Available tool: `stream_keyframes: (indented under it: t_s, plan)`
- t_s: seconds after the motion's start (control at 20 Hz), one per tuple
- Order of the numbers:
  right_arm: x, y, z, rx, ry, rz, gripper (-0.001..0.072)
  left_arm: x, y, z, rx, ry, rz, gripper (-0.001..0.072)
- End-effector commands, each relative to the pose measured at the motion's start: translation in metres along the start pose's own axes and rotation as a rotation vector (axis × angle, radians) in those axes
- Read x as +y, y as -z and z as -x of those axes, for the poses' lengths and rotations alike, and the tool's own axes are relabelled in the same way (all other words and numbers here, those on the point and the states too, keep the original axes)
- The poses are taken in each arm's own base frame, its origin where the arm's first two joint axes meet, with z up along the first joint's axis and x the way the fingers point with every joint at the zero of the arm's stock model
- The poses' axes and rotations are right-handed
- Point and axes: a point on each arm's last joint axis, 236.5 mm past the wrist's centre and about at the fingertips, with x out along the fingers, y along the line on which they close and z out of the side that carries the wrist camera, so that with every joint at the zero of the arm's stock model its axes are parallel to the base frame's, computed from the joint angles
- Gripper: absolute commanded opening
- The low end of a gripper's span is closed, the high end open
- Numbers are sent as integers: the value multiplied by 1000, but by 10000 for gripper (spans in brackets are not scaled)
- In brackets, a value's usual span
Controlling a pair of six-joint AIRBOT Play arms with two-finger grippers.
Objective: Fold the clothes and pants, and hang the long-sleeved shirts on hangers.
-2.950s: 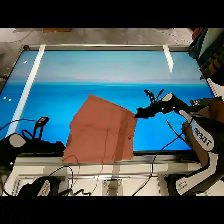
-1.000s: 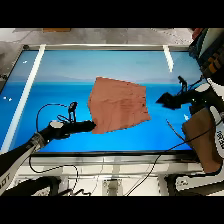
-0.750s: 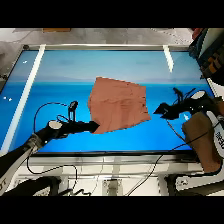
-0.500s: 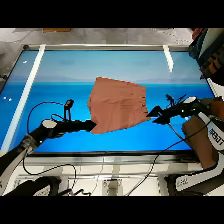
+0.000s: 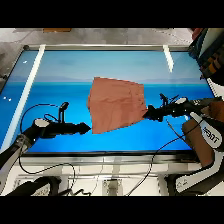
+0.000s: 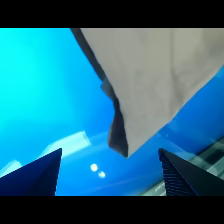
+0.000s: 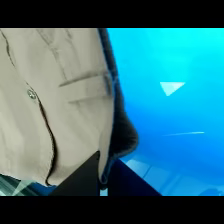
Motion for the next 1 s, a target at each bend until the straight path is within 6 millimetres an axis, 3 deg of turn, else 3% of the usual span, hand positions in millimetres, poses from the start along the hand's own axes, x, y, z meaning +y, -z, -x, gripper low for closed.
stream_keyframes:
  t_s: [0.0, 0.2, 0.45, 0.5, 0.55, 0.65, 0.7, 0.8, 0.95]
  plan:
    - [2, 0, -1, -1, 0, 7, 22, 2, 12, -7, 51, 8, 49, 705]
    - [5, 9, -1, 38, -15, 7, 22, 1, 31, -27, 129, 24, 86, 705]
    - [14, 20, 0, 83, -50, -1, 22, -8, 29, -54, 110, 64, 206, 686]
    - [16, 23, 1, 97, -62, 3, 22, -10, 28, -58, 101, 66, 223, 592]
    - [20, 27, 1, 114, -78, 23, 22, -12, 25, -60, 90, 68, 232, 447]
    - [30, 36, 5, 144, -118, 76, 22, -13, 17, -61, 66, 65, 217, 97]
    - [35, 37, 9, 142, -132, 109, 21, -14, 7, -58, 47, 69, 193, 13]
    - [50, 33, 22, 100, -146, 169, 21, -19, -21, -47, -12, 81, 162, 9]
    - [81, 26, 60, -24, -140, 286, 21, -30, -75, -7, -123, 66, 11, 8]
